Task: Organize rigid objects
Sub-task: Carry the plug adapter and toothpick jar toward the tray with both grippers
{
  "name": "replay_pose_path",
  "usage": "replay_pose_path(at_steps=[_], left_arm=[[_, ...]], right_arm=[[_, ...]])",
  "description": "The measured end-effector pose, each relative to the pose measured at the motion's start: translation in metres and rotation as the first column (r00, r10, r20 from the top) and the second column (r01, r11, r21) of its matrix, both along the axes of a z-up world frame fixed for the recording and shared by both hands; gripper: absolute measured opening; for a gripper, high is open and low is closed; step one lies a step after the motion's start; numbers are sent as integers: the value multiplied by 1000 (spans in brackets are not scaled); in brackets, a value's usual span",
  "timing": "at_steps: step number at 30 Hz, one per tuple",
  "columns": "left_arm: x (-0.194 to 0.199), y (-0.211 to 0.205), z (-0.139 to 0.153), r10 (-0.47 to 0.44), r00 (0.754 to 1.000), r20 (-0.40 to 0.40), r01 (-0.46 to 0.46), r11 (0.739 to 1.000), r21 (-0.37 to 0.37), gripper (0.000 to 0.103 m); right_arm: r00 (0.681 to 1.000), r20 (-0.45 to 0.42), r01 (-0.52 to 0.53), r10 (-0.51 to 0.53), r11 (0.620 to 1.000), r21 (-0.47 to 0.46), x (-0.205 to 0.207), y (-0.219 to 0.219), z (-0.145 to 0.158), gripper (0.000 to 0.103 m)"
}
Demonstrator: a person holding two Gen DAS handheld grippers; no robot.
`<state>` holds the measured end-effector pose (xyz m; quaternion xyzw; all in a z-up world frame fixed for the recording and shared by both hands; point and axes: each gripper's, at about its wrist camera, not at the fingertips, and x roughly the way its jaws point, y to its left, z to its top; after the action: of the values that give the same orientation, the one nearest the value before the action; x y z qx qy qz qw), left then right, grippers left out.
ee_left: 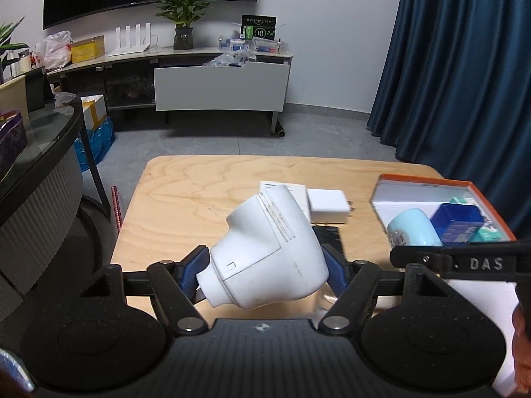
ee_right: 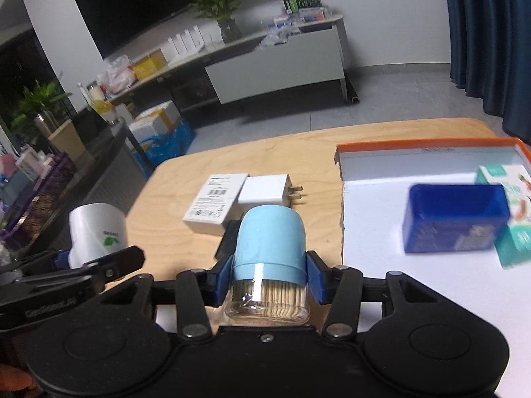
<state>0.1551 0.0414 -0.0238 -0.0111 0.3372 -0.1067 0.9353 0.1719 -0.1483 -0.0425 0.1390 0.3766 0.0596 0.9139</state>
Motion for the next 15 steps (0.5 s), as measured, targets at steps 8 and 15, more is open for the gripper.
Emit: replay_pose_path(at_steps=[8,15], left_arm=[[-38,-2,9,22,1000,7,-22,999,-24,73],[-61,-4,16,28,999,25,-27,999,-20,73]], right_arm=[[1000,26,7,-6,1000,-24,-56,-3,12,57],[999,46,24,-23,999,-23,-93,-12,18,57]])
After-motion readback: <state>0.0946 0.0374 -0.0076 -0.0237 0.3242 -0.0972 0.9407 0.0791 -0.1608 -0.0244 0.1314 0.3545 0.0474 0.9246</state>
